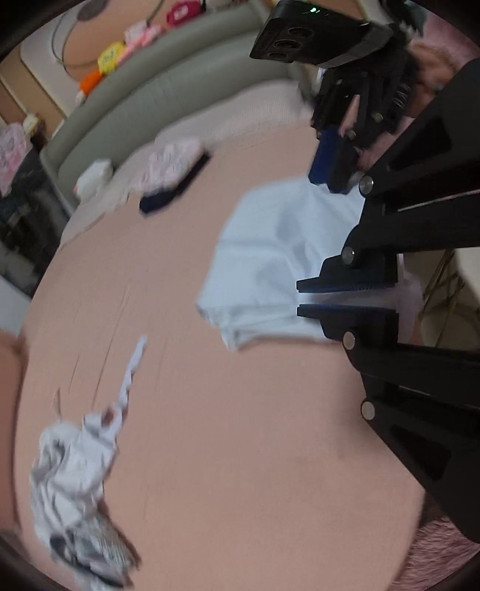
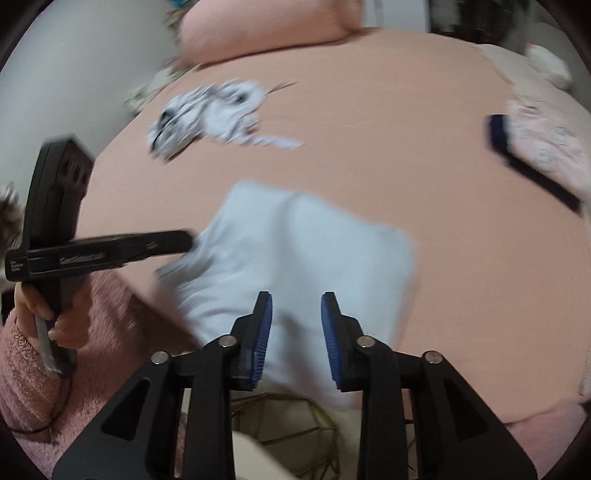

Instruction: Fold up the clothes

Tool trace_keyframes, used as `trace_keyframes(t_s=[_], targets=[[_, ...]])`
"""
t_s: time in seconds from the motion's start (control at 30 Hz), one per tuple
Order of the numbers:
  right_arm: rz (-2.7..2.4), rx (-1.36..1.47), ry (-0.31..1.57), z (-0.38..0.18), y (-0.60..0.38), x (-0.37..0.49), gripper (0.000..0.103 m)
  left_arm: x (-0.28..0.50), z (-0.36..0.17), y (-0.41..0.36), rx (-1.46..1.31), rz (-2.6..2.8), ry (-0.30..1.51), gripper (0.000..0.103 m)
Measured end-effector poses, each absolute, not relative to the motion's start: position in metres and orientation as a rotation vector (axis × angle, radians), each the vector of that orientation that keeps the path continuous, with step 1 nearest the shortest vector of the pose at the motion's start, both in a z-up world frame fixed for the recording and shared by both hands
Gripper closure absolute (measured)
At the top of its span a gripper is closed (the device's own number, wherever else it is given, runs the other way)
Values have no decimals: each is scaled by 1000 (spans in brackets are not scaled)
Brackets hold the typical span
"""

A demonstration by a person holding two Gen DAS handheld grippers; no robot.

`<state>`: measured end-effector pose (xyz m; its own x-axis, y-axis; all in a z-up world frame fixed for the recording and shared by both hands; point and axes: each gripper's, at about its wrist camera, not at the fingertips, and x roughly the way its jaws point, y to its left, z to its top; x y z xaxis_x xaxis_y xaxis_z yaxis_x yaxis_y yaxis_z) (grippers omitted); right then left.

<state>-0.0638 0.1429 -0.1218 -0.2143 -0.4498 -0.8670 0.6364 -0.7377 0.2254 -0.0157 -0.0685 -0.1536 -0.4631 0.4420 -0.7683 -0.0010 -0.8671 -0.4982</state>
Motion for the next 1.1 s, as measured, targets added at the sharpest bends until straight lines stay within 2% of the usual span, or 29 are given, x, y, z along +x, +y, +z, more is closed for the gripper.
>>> trace_keyframes(t_s=[0.13,0.23,0.3,0.33,0.37,0.43,0.47,0.5,0.57,0.7,0.73,0.77,0.87,0.9,1.0,1.07,1.1], targets=[[-2034,1342,286,-158,121,-57,73,1,-153,-83,-1379,2332,-799,95],[-2019,1319,334,-152,121,-53,73,6,-147,-82,-1366,2330,-765,90],[-1999,1351,232,-146,137,-57,73,2,-156,-78,-1427,2288,-754,62],[-1991,1373,162,-144,144,-59,73,0,-162,-75,-1456,2284,-754,61],[-1983,1395,92,-142,152,-60,73,-2,-168,-73,-1485,2281,-753,61],[-1975,1401,77,-138,160,-53,73,2,-174,-74,-1504,2273,-753,65],[-1972,1401,79,-136,164,-49,73,3,-173,-73,-1492,2281,-753,77],[-1969,1402,80,-134,167,-45,73,4,-170,-72,-1472,2294,-747,83],[-1917,1415,89,-137,170,-35,69,7,-164,-71,-1432,2321,-737,88],[-1915,1517,92,-157,169,-35,72,9,-156,-71,-1379,2359,-743,92],[-1941,1548,80,-163,169,-39,85,11,-155,-69,-1382,2370,-731,92],[-1964,1561,73,-164,171,-42,92,13,-154,-68,-1380,2372,-733,93],[-2013,1589,68,-165,181,-50,93,23,-151,-70,-1347,2354,-801,94],[-2016,1607,79,-167,184,-51,94,25,-150,-72,-1342,2361,-804,98],[-2024,1662,114,-171,192,-53,97,23,-156,-71,-1446,2408,-692,99],[-2071,1759,209,-182,194,-62,86,17,-173,-70,-1592,2400,-624,99],[-2072,1790,233,-185,198,-65,86,17,-177,-74,-1599,2365,-681,99]])
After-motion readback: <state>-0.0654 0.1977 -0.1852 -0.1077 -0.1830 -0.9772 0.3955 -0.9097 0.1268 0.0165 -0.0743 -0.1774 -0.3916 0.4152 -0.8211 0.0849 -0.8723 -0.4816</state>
